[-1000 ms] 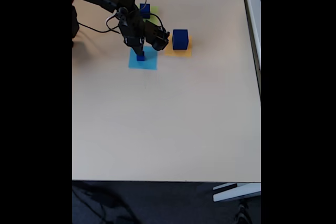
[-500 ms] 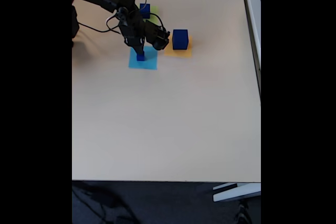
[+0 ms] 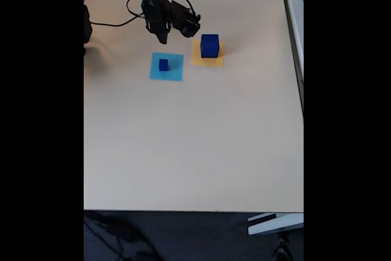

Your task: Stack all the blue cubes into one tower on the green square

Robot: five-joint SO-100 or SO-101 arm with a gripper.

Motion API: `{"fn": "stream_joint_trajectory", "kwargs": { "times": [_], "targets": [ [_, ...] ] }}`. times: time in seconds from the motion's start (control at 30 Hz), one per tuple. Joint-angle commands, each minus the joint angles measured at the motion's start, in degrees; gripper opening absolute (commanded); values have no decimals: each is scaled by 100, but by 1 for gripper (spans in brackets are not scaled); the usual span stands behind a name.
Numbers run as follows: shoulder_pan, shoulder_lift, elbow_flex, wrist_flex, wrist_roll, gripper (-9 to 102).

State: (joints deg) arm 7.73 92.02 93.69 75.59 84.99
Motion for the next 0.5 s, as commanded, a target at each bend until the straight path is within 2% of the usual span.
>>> {"fn": "stream_joint_trajectory", "kwargs": {
  "times": [0.0,0.23,0.47],
  "targets": [
    [-527,264,-378,35,439,0],
    [-1485,-114,-598,53,1450,0],
    [-1969,-431,-817,62,2101,0]
  ]
}}
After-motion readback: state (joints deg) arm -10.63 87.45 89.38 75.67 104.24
